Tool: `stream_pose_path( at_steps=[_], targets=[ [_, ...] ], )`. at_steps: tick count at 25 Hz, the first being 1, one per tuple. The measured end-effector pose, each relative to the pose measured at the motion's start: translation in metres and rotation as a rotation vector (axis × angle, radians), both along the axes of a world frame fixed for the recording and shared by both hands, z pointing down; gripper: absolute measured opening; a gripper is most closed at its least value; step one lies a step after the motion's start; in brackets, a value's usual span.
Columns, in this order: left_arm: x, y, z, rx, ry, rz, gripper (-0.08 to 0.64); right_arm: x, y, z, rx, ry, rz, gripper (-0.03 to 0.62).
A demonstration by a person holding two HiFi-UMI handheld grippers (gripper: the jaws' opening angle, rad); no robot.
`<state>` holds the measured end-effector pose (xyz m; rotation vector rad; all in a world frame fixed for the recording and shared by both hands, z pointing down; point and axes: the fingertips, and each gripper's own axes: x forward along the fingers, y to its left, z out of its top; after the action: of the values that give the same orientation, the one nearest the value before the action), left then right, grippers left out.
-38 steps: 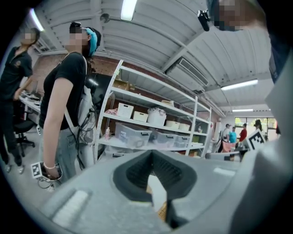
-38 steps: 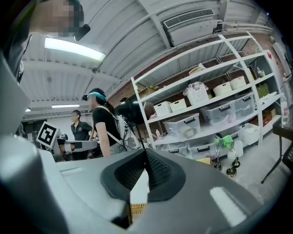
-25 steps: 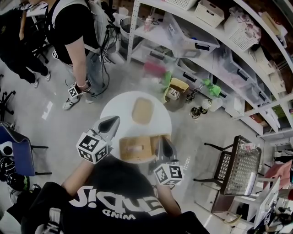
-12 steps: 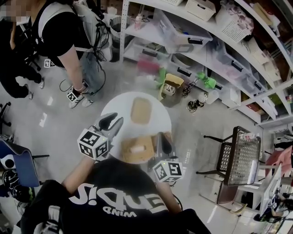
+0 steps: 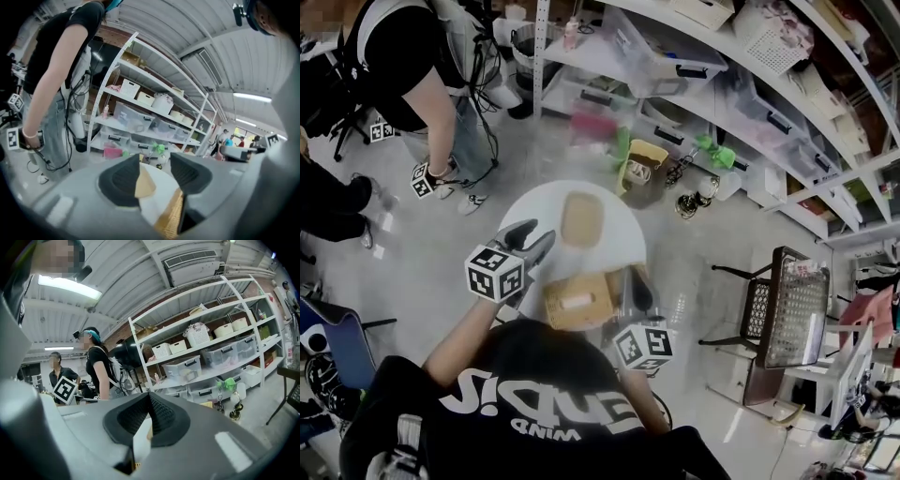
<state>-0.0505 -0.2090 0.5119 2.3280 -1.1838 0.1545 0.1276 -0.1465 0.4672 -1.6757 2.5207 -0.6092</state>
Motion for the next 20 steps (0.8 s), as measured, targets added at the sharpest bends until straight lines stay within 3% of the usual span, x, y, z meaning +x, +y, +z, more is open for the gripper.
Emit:
stream_pose_path(
  at_steps=[11, 20],
  targets=[
    [0.013, -0.033, 0.076, -0.136, -0.051, 0.026, 0.201, 0.009, -0.010, 0.012, -0.033, 0.006, 0.025, -0.006],
    [0.025, -0.055, 0.153, -0.293, -0.071, 0.027, 0.203, 0.021, -0.023, 0.025, -0.068, 0.015, 0.041, -0.006]
  ],
)
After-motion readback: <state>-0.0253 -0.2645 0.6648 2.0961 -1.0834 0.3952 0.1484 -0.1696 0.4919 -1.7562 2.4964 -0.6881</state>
